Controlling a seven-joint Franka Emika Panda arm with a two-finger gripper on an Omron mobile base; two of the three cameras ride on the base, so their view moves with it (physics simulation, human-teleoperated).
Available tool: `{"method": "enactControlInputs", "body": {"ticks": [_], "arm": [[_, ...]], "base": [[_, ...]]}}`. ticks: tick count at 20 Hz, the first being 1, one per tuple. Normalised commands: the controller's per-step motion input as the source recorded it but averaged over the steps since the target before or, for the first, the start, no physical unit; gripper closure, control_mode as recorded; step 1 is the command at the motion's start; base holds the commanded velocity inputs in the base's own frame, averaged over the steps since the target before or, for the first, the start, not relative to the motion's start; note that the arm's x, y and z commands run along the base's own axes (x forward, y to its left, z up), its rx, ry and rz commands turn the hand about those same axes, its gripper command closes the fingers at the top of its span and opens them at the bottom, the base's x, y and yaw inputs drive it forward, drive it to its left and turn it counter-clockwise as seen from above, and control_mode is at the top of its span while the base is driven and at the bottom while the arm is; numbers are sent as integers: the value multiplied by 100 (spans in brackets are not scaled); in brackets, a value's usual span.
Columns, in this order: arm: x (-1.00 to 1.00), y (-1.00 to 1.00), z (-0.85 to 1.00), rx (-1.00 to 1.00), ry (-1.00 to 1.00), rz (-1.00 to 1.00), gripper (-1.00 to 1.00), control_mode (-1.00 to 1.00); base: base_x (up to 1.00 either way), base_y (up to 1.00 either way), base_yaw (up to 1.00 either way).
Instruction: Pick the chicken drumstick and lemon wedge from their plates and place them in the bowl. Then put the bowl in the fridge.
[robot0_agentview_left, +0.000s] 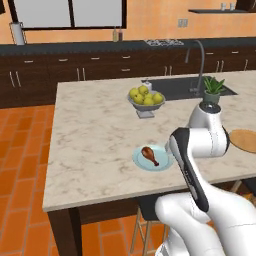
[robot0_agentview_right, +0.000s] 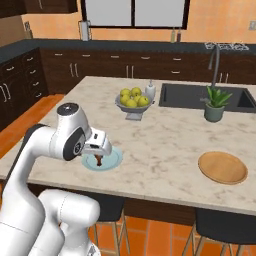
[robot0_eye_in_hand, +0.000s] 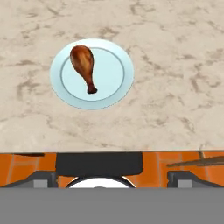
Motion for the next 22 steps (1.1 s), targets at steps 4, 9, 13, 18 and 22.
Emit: {"method": "enactControlInputs", "body": {"ticks": [4, 9, 13, 18, 22], "arm": [[54, 40, -25, 1, 0, 1, -100, -100], [59, 32, -51, 6, 0, 10, -100, -100], [77, 20, -31, 1, 0, 7, -100, -100], [78, 7, -17, 0, 3, 3, -100, -100], [35, 0, -41, 0, 0, 1, -100, -100]], "base": [[0, 0, 0], [0, 0, 0], [0, 0, 0], [0, 0, 0], [0, 0, 0]]}}
